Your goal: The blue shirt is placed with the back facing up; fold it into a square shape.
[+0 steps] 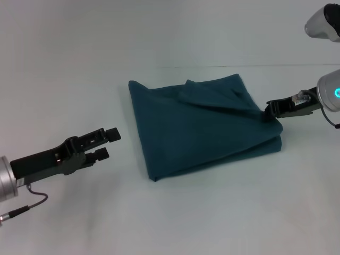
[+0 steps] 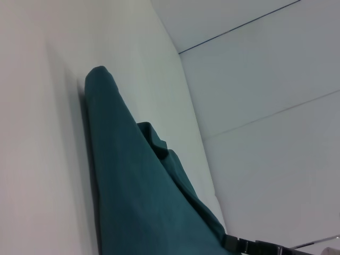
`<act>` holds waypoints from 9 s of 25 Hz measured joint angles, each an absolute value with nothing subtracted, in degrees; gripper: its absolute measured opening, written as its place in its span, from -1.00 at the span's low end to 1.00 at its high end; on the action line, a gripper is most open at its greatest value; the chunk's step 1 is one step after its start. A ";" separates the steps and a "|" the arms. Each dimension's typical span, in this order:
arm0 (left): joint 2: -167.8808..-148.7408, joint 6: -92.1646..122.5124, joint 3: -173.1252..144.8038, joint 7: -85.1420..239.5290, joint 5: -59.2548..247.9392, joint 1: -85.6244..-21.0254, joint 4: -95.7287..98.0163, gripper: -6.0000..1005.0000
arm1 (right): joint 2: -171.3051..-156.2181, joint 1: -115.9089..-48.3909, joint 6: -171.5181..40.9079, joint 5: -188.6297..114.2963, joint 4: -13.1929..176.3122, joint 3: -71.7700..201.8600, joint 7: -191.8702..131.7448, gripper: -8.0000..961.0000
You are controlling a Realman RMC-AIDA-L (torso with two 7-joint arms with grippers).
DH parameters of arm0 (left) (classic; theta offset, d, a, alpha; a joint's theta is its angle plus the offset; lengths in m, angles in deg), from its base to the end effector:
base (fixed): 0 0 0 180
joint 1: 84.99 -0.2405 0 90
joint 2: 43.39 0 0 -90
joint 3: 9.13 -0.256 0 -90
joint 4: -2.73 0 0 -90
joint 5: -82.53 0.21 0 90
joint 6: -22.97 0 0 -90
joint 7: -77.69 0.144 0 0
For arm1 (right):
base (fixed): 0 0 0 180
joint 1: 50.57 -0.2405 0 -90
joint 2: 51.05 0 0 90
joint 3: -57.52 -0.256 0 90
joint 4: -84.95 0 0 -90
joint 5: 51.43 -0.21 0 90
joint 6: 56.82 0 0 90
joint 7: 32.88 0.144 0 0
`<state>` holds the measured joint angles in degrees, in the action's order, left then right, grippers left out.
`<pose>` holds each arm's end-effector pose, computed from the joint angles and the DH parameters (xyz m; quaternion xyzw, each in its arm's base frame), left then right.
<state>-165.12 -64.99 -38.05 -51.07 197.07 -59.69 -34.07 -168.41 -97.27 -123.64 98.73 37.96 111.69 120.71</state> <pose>-0.2947 0.3094 0.0029 -0.6796 -0.6432 -0.3482 0.0561 0.2257 0.4336 0.0139 -0.8001 0.5355 -0.0135 0.2700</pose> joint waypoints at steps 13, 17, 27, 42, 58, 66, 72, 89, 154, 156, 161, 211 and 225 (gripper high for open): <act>-165.12 -64.23 -37.89 -51.16 196.31 -59.50 -33.34 0.89 | -167.64 -98.46 -120.24 98.98 44.55 111.77 120.77 -0.88; -165.12 -64.21 -37.86 -51.16 195.49 -59.57 -33.20 0.89 | -167.48 -98.62 -120.19 99.09 44.02 111.78 121.34 -0.87; -164.91 -64.21 -36.16 -51.16 194.56 -59.85 -32.78 0.89 | -168.49 -97.85 -122.04 95.19 32.19 112.08 117.24 -0.33; -164.70 -64.28 -33.30 -51.02 193.93 -60.12 -32.67 0.89 | -170.78 -105.51 -114.27 99.35 41.36 123.84 104.91 -0.24; -164.62 -62.04 -33.29 -51.16 193.88 -59.46 -31.35 0.89 | -170.82 -106.35 -109.16 99.78 47.28 126.02 103.98 -0.25; -164.68 -61.99 -33.29 -51.23 193.89 -59.34 -31.19 0.89 | -171.30 -106.74 -103.59 99.46 50.04 129.92 104.69 -0.25; -164.75 -61.35 -33.29 -51.26 193.89 -59.20 -31.12 0.89 | -171.45 -106.74 -100.70 98.57 50.28 132.34 105.07 -0.25; -164.68 -60.50 -33.30 -51.78 193.79 -58.92 -31.01 0.89 | -171.09 -106.36 -99.45 92.26 49.52 137.21 103.03 -0.25; -164.95 -59.38 -32.50 -51.24 193.18 -58.88 -29.70 0.89 | -170.68 -102.74 -94.69 98.30 47.09 137.12 114.82 -0.93; -164.95 -59.39 -32.51 -51.24 193.18 -58.89 -29.70 0.89 | -170.68 -102.13 -95.29 99.73 46.20 137.05 116.57 -0.92; -165.02 -59.51 -32.51 -51.19 193.18 -58.90 -29.70 0.89 | -170.68 -100.21 -96.78 101.85 43.47 135.63 119.63 -0.90; -165.39 -60.56 -32.51 -51.09 191.70 -58.80 -29.60 0.89 | -166.65 -103.55 -111.10 100.09 43.25 117.64 125.02 -0.35; -164.59 -61.05 -32.72 -51.62 191.24 -58.76 -29.99 0.89 | -160.41 -97.37 -142.14 91.79 35.73 102.68 124.02 -0.36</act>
